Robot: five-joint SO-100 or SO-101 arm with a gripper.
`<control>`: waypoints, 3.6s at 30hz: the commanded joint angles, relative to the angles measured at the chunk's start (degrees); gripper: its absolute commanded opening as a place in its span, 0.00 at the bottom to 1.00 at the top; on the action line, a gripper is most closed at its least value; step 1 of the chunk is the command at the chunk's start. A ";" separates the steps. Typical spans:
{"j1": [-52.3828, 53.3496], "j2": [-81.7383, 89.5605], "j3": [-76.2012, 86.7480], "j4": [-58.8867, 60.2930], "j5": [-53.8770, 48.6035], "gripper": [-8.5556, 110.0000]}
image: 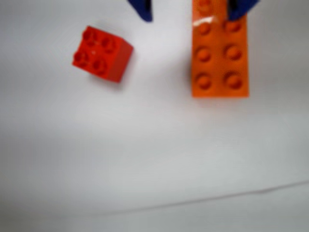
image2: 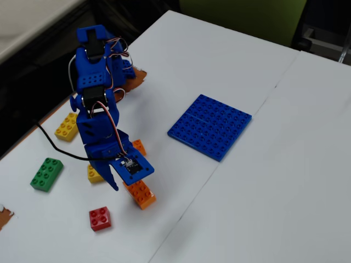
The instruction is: Pick up the 2x4 orange block and go up the 8x8 blue block.
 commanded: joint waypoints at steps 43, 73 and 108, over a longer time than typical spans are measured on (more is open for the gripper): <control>-2.29 -8.61 -5.19 -3.69 4.31 0.17; -4.13 18.90 2.37 4.75 9.05 0.09; -32.43 49.31 25.49 10.81 21.88 0.07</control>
